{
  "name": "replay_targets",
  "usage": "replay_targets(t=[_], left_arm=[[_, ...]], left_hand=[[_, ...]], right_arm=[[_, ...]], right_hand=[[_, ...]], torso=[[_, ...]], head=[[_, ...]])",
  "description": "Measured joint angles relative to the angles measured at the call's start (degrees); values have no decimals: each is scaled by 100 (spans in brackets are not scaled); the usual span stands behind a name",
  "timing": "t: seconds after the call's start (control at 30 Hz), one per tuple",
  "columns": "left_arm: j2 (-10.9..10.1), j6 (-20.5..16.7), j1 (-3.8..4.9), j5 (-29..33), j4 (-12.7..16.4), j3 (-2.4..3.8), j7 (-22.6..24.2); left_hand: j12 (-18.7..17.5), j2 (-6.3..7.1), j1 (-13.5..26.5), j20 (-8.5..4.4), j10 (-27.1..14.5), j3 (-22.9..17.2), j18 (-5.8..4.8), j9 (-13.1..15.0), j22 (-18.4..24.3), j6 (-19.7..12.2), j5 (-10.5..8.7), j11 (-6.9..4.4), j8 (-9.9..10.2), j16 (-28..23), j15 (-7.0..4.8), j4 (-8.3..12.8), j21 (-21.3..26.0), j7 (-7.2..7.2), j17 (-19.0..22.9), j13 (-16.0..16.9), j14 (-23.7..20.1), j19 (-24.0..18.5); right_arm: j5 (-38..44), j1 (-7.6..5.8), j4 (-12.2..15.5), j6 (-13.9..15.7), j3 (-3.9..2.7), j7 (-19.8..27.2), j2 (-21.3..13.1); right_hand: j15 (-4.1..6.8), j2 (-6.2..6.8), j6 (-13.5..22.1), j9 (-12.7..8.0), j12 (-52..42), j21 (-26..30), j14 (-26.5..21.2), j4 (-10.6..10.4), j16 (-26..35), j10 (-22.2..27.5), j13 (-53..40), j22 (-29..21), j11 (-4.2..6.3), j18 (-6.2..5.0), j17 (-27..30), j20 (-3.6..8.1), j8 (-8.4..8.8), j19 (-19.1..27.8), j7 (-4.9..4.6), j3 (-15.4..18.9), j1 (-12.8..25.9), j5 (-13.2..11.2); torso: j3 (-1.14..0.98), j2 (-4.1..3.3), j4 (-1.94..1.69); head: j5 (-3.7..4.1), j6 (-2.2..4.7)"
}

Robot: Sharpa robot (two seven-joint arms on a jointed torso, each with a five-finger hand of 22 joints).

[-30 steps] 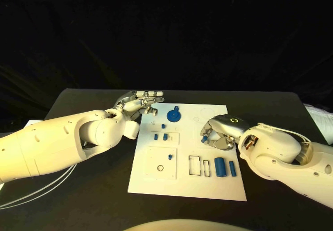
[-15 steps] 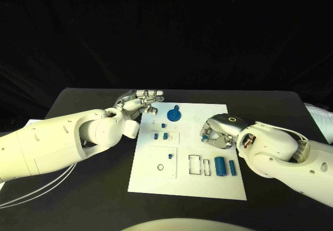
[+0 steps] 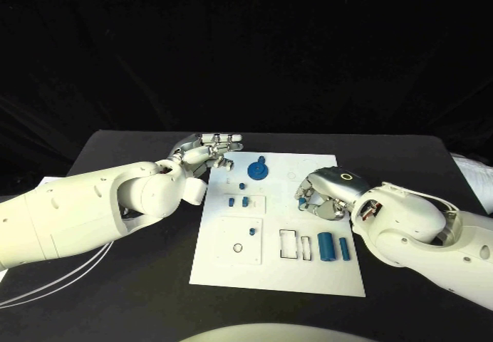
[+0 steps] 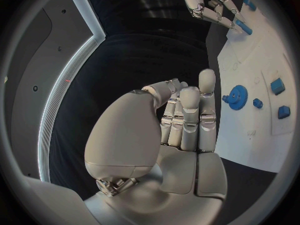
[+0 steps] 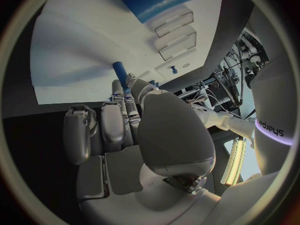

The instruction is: Assemble the parts on the task board

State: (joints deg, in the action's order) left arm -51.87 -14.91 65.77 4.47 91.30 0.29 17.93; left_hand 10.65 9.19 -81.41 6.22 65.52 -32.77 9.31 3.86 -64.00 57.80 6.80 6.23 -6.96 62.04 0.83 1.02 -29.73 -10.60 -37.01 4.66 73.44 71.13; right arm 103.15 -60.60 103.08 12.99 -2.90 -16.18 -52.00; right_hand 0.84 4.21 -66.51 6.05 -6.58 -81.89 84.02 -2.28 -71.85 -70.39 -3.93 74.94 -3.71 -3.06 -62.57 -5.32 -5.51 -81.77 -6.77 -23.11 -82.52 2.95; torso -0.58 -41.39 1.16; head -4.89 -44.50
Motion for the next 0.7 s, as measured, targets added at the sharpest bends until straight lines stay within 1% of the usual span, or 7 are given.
replay_targets(t=[0.07,0.2,0.23,0.37,0.47,0.53,0.7], left_arm=[[-4,2,0,0,0,0,-1],[-7,7,-1,0,-5,0,-1],[-6,8,-1,0,-8,0,-1],[2,14,-2,0,-10,0,-1],[13,19,-2,0,-10,0,-2],[19,22,-2,0,-12,0,-2],[35,31,-4,0,-15,0,-2]], left_hand=[[0,0,0,0,0,0,0,0,0,0,0,0,0,1,0,0,0,0,0,0,0,0],[0,0,0,0,0,0,0,0,0,0,0,0,0,2,0,0,0,0,0,0,0,0],[0,0,0,0,0,0,1,0,0,0,0,0,0,2,0,0,0,0,0,0,0,0],[0,0,0,0,0,0,0,0,0,0,0,0,0,2,0,0,0,0,0,0,0,0],[0,0,0,0,0,0,0,0,0,0,0,0,0,2,0,0,0,0,-1,0,0,0],[0,0,0,0,0,0,0,0,0,0,0,0,0,2,0,0,0,0,-1,0,0,0],[0,0,0,0,0,0,0,0,0,0,0,0,0,3,1,0,0,0,-1,0,1,0]], right_arm=[[-29,-15,160,50,-21,1,-60],[-109,-32,550,151,-55,17,-119],[-138,-32,656,177,-59,28,-108],[-235,-6,867,237,-64,69,21],[-293,18,928,257,-64,101,161],[-335,47,938,263,-64,128,278],[-424,217,846,255,-52,215,573]], right_hand=[[0,-30,0,0,8,0,0,0,0,0,1,0,0,0,-9,20,0,-20,0,0,-31,-1],[0,-30,1,-9,11,0,0,23,0,0,1,0,0,0,-10,20,0,-20,0,-24,-31,6],[0,-30,1,-12,11,0,0,23,0,0,1,0,0,0,-10,20,0,-20,0,-23,-31,16],[0,-30,2,-13,11,0,0,23,0,0,1,-1,0,0,-9,20,1,-20,0,-24,-31,16],[0,-31,2,-26,21,0,0,23,0,0,2,-1,0,0,-9,20,3,-20,0,-24,-32,16],[0,-36,3,-28,22,0,0,23,0,0,3,-1,0,0,-9,20,3,-20,0,-23,-38,16],[-1,-36,-3,-20,22,1,0,39,1,-1,6,-1,-1,0,-5,20,13,-20,-8,-39,-38,16]], torso=[[2,2,0],[4,3,1],[3,3,1],[2,1,1],[3,0,-3],[9,0,-7],[14,0,-14]], head=[[-7,0],[-27,-8],[-35,-8],[-75,-29],[-99,-42],[-128,-55],[-209,-86]])
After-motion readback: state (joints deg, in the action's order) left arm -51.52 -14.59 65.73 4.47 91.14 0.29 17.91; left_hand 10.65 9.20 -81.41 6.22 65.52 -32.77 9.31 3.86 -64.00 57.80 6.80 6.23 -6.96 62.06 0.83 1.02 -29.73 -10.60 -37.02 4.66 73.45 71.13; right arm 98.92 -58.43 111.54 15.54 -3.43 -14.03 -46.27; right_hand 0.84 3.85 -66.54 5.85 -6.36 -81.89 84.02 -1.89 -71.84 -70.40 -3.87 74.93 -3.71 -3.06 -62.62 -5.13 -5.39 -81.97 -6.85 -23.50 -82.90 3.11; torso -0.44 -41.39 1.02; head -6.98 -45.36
